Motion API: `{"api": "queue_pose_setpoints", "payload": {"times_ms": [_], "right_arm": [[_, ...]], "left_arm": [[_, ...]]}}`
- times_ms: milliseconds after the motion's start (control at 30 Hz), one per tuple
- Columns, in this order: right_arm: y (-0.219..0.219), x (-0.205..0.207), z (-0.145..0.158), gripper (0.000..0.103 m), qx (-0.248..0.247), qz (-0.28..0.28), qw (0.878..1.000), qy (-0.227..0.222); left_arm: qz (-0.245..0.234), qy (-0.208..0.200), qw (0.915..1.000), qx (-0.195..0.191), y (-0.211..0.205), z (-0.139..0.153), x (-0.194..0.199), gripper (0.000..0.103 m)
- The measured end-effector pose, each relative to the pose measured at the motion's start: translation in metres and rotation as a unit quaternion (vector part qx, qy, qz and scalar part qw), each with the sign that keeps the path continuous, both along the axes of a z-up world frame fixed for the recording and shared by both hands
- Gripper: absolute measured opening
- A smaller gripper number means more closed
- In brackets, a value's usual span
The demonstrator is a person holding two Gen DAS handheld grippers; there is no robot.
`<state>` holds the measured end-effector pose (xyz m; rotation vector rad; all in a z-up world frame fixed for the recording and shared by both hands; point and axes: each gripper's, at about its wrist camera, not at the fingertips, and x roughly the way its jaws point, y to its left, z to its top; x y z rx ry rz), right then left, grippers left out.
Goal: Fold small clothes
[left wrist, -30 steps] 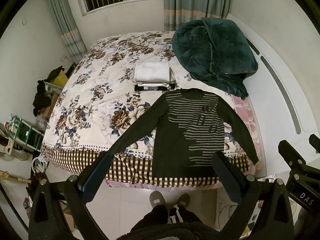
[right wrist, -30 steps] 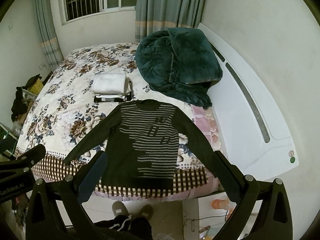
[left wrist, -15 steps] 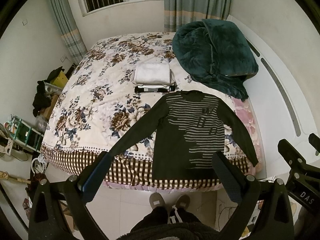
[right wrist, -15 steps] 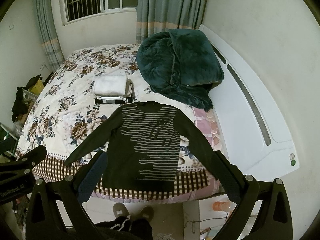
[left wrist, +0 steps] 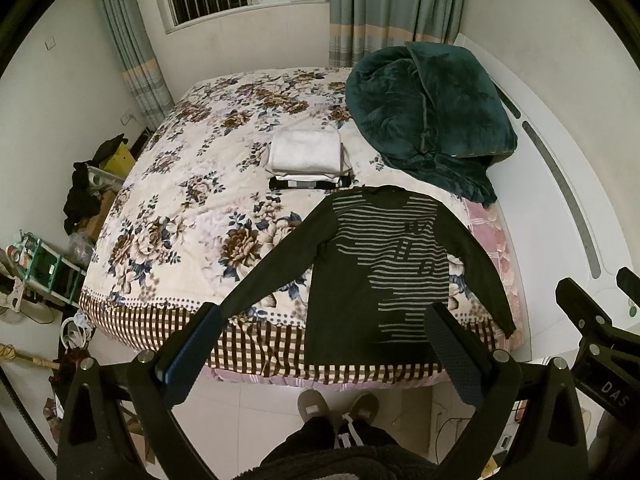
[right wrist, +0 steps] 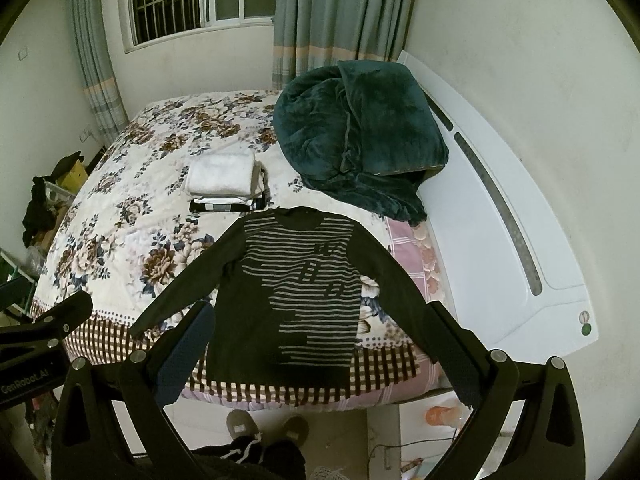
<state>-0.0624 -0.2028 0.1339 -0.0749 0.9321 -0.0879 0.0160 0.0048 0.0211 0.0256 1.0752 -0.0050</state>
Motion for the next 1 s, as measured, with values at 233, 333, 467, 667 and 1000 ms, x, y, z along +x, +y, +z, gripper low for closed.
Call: {"api": "queue_pose_setpoints", "payload": {"times_ms": [233,333,467,667,1000], "right_arm": [[0.003,-0.001,0.001,0.103,0.001,-0.001,1.0,0.001],[0.004,0.007,0.003,0.103,0.012,-0.009,1.0,0.011],[-0.019,0.025,-0.031,0.103,0.04,-0.058,0.997,0.03],[-0.111,0.044,-0.155,0.103,0.071,-0.23,0.968,0.073],[-0.311,0.048,-0.416,0.091,0.225,-0.499,0.824,0.146]], "left_arm": [[-0.001,0.005,1.0,-0.002,-0.003,0.0,0.019,0.103],[-0.001,0.005,1.0,-0.001,-0.003,-0.007,0.031,0.103],[-0.006,-0.007,0.9999,0.01,-0.001,-0.032,0.048,0.103],[-0.018,-0.011,0.9985,0.05,-0.01,-0.108,0.088,0.103],[-0.014,0.08,0.9888,0.125,-0.07,-0.284,0.176,0.103]]}}
